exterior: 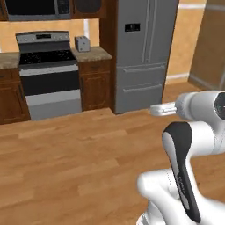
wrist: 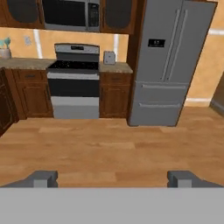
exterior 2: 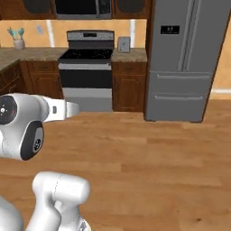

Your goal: Navigate to the toaster.

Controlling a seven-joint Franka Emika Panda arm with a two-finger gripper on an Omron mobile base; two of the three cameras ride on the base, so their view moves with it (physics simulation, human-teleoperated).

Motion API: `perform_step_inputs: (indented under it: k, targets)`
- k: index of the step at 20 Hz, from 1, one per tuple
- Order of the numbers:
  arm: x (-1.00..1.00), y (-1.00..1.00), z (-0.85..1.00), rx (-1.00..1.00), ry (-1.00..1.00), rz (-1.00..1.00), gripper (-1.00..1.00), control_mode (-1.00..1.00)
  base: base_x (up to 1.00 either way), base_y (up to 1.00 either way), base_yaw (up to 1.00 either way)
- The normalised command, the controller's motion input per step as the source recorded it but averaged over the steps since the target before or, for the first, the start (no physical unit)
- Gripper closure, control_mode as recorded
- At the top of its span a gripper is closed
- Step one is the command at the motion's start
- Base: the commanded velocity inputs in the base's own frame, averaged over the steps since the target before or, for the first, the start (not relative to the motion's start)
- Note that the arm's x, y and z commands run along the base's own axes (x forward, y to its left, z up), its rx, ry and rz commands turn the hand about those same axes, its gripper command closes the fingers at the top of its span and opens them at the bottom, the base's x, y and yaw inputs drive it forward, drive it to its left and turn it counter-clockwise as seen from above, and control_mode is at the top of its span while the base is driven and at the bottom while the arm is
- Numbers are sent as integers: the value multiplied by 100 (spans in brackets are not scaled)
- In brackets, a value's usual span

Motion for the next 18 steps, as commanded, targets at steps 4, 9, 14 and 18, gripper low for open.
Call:
perform_step_inputs:
  k: [4,9,14,18]
  targets:
    - [0,0,0,0,0,0,-100,100,97,-64,58]
    - [0,0,0,0,0,0,-100,100,100,-77,35]
    - [0,0,0,0,0,0,-100,100,100,-87,26]
    - [0,0,0,0,0,0,-100,100,100,-62,6]
